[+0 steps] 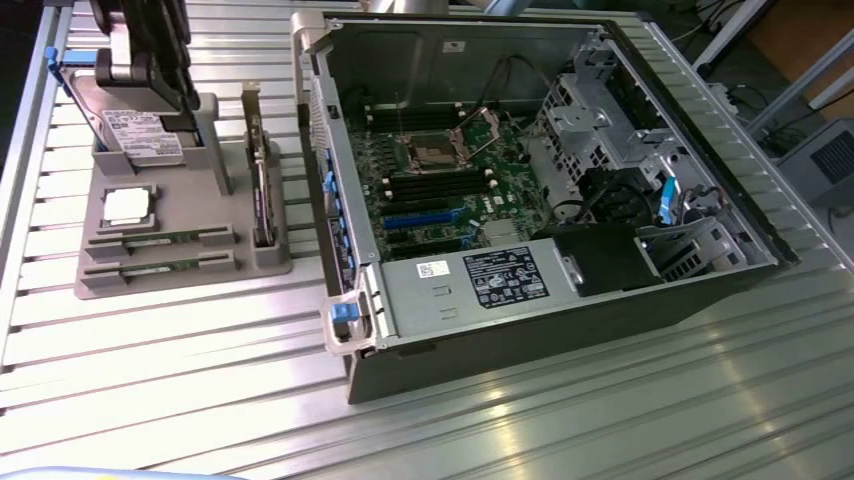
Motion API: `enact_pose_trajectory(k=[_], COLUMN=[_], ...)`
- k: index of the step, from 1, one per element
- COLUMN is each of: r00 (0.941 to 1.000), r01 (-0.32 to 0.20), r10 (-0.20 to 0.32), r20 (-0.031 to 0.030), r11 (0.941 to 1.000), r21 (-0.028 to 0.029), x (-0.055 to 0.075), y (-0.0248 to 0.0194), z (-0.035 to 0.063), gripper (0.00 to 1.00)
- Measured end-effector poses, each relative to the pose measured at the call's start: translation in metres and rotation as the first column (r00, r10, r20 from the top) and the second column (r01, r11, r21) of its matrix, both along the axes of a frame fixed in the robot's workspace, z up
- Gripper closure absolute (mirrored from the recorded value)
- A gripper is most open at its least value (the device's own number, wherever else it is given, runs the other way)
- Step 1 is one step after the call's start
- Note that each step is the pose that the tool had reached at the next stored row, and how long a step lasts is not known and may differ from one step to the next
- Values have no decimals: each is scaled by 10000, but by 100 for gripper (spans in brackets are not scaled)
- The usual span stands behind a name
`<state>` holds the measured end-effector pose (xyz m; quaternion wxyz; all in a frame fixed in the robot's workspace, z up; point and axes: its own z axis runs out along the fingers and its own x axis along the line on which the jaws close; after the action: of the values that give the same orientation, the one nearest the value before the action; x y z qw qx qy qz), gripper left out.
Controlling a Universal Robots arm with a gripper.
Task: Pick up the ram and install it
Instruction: 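Pick up the ram and move it above insertion slot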
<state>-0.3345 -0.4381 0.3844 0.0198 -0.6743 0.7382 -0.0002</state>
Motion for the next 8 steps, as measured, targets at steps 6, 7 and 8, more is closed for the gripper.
enact_pose_trajectory(k=[6, 7, 8], r00=[10000, 10000, 10000], r01=[0, -1, -1], r10=[0, 1, 1], r20=[0, -2, -1], r11=[10000, 10000, 10000], r21=[0, -2, -1], x=[-100, -115, -130], y=[0, 0, -1], z=[-73, -86, -107], gripper=[70, 70, 70])
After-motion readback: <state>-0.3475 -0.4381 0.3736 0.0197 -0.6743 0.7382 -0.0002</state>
